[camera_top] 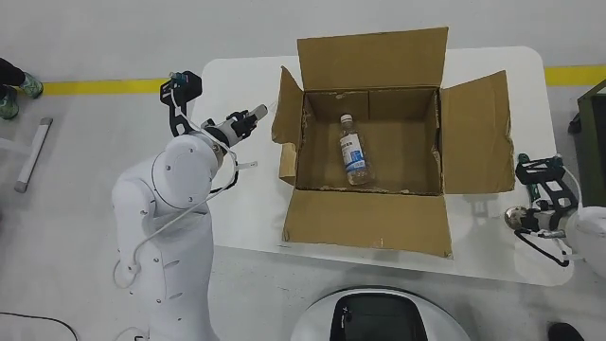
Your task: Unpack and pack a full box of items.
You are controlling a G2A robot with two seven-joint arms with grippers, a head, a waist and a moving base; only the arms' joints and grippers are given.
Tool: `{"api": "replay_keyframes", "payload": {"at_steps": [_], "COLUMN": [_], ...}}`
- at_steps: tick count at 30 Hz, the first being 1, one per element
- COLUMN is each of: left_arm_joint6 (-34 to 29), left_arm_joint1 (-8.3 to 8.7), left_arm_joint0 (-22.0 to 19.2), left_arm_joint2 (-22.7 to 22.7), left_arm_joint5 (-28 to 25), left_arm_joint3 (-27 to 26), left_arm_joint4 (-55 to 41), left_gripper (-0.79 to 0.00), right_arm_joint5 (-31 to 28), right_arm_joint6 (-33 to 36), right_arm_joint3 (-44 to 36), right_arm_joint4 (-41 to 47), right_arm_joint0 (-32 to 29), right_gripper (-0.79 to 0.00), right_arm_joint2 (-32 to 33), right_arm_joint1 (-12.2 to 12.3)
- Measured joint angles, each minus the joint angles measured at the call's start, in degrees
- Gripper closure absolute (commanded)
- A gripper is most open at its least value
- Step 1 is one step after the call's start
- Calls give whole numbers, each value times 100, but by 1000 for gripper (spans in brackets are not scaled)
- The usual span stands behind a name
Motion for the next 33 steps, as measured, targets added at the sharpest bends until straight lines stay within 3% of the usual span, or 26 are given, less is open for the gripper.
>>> {"api": "replay_keyframes", "payload": {"at_steps": [19, 29, 33], "left_arm_joint6": [0, 0, 0], "left_arm_joint1": [0, 0, 0], "left_arm_joint0": [0, 0, 0], "left_arm_joint2": [0, 0, 0], "left_arm_joint5": [0, 0, 0], "left_arm_joint3": [0, 0, 0], "left_arm_joint4": [0, 0, 0], "left_gripper": [-785, -785, -785], "right_arm_joint5": [-33, -26, -33], "right_arm_joint6": [34, 43, 55], "right_arm_joint3": [210, 327, 372], "right_arm_joint4": [-134, -199, -233], "right_arm_joint0": [205, 288, 338], "right_gripper": [-357, -308, -212], "right_arm_joint2": [-379, -464, -525], "right_arm_joint1": [-54, -82, -94]}}
